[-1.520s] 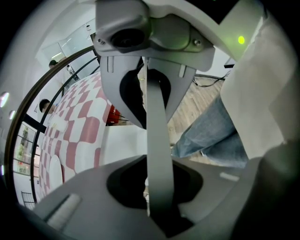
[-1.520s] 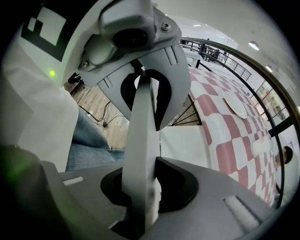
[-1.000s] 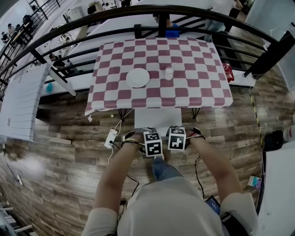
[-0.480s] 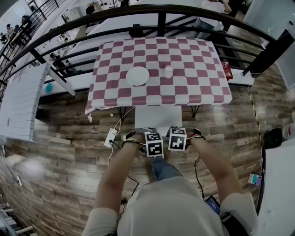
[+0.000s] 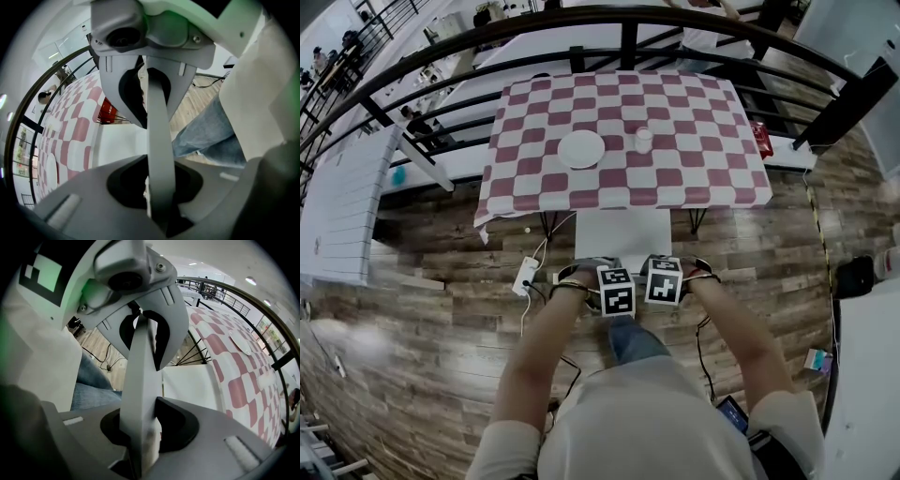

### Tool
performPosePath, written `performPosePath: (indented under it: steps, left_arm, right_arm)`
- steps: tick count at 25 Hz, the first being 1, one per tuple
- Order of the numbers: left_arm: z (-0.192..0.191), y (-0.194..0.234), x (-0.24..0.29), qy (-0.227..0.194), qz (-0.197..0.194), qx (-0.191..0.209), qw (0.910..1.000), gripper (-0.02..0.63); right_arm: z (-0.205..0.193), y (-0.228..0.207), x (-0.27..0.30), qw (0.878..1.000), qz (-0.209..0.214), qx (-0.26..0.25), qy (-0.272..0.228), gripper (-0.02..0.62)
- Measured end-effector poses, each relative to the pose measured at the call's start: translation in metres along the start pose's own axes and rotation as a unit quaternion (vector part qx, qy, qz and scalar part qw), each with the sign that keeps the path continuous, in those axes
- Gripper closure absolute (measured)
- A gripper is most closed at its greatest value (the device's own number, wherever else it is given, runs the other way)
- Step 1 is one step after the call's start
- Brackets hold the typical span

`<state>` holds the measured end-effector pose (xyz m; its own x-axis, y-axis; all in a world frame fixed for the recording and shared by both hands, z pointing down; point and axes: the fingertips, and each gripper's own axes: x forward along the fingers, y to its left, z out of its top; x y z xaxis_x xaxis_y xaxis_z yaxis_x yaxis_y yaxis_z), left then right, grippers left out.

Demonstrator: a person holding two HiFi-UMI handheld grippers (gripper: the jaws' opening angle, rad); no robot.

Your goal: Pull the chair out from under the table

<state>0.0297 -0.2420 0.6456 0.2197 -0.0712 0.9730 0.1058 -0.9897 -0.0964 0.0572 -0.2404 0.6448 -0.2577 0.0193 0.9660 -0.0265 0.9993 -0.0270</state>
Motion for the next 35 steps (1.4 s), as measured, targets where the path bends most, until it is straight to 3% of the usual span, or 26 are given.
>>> performPosePath:
  steps: [11,21,35]
  left_arm:
    - [0.003,-0.015,-0.006,-0.014,-0.022,-0.023,0.9994,0.526]
    - [0.001,-0.033,-0.007,-0.005,-0.017,-0.009,0.9998,0.528]
    - [0.006,-0.067,-0.011,-0.008,-0.023,-0.021,0.9995,0.528]
  right_arm:
    - [0.001,0.014,-0.004,0.999,0.033,-0.015,0.001,0.517]
    - [0.005,0.034,-0.002,1.0,0.03,0.005,-0.003,0.516]
    - [0.003,0.067,-0.003,0.999,0.034,-0.003,0.0,0.515]
